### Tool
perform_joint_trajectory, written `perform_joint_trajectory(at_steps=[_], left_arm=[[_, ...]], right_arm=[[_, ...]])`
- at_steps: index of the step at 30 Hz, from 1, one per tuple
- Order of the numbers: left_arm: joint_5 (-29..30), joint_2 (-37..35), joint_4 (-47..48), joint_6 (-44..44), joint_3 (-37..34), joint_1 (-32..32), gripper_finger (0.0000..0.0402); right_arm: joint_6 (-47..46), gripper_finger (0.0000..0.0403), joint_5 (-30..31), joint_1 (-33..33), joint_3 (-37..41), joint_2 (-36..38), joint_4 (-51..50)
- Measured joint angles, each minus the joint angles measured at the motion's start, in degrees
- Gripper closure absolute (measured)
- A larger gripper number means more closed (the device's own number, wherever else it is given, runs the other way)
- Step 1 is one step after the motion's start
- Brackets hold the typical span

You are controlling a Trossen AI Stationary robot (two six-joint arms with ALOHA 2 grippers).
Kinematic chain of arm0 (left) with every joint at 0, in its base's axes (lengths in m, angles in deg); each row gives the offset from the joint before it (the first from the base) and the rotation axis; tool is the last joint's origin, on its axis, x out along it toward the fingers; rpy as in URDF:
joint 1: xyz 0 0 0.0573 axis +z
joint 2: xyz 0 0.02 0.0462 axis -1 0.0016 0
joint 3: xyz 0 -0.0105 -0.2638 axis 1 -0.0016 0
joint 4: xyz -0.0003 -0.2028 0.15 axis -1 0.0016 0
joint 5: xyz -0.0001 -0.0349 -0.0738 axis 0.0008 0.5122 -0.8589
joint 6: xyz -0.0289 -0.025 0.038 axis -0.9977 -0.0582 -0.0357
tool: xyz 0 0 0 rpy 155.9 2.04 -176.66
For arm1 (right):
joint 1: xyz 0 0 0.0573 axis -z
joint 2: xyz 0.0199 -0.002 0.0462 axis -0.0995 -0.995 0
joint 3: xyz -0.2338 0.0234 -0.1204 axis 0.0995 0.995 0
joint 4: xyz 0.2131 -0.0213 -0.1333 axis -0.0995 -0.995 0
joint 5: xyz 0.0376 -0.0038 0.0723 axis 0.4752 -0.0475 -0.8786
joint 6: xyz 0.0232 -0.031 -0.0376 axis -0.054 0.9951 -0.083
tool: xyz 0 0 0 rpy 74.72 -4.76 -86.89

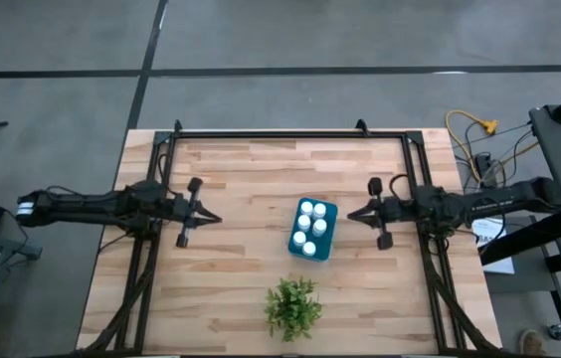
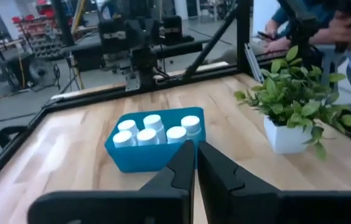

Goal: Pick and place pill bottles into a basket
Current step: Return to Home Position

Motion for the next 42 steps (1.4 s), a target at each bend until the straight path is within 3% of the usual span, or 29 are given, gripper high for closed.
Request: perform_joint_trajectory(at_steps=[7, 15, 22, 42], left_arm=[[0.0, -5.4, 0.7, -2.1, -1.5, 0.0, 0.0401], [-5.6, -11.1, 2.4, -6.8, -4.0, 0.0, 0.0402], [-10.1, -14.5, 5.6, -8.0, -5.6, 0.0, 0.0402], [-8.7, -20.3, 7.4, -9.2, -10.8, 0.1, 0.0401]], right_arm=[[-2.6, 0.0394, -0.3, 0.0, 7.3, 9.7, 3.7], [-2.8, 0.0394, -7.0, 0.0, 10.5, 16.0, 3.4], [-3.0, 0.0394, -10.1, 0.0, 10.5, 17.7, -0.1], [-4.0, 0.0394, -9.9, 0.0, 10.8, 17.9, -6.8]])
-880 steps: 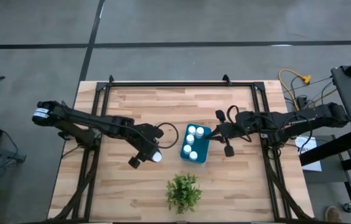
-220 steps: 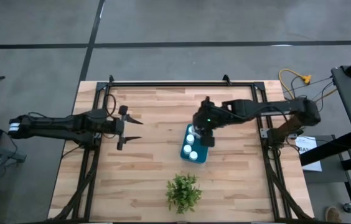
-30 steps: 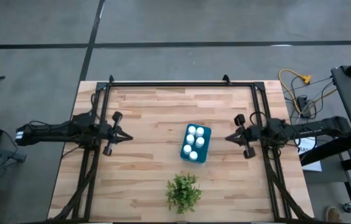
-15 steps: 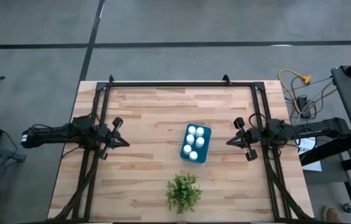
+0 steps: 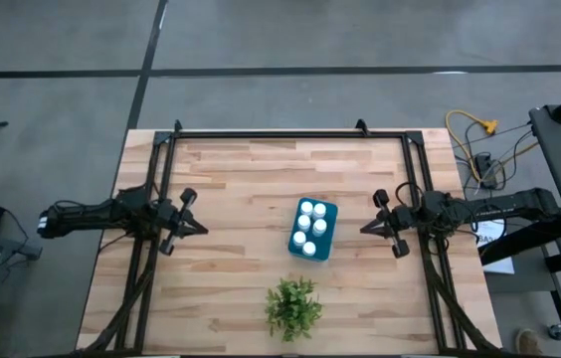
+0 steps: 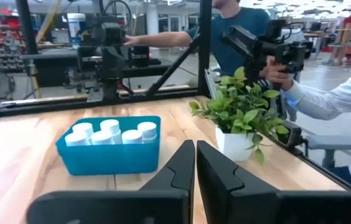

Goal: Pick and place pill bottles into a basket
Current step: Return to Home Position

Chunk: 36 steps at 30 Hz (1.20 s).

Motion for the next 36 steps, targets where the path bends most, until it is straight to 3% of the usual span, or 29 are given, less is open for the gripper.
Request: perform_joint_trajectory(at_steps=[9, 15, 20, 36], left_arm=[[7.7, -0.2, -3.2, -0.3, -1.0, 0.0, 0.0401], [7.7, -0.2, -8.5, 1.2, -1.2, 0.0, 0.0401], [10.5, 0.2, -8.6, 1.2, -1.4, 0.0, 0.0401], [10.6, 1.2, -8.2, 1.2, -1.7, 0.0, 0.0402]], right_arm=[[0.1, 0.0394, 9.5, 0.0, 0.0, 0.0, -1.1], [0.0, 0.0394, 9.7, 0.0, 0.0, 0.1, -1.1], [0.0, 0.0394, 10.8, 0.0, 0.0, 0.1, -1.0], [-0.3, 0.0394, 10.7, 0.0, 0.0, -0.1, -0.2]])
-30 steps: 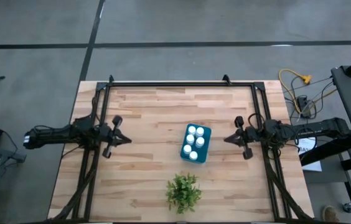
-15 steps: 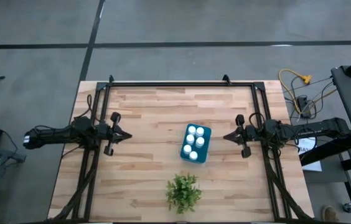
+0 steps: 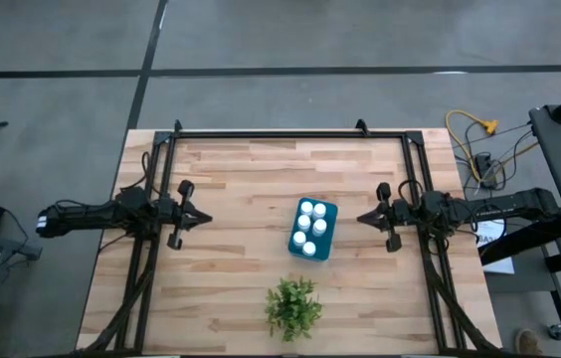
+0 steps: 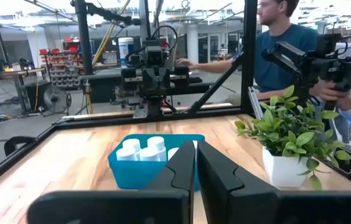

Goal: Pick and place pill bottles into a basket
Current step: Return to Home Position

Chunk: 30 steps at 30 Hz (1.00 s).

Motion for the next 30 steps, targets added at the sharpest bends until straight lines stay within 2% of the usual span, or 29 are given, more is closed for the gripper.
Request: perform_joint_trajectory(at_steps=[30], left_arm=[[0.0, 0.0, -0.2, 0.1, 0.0, 0.0, 0.0402]], right_arm=[[0.2, 0.0394, 0.0, 0.0, 0.0, 0.1, 1.7]])
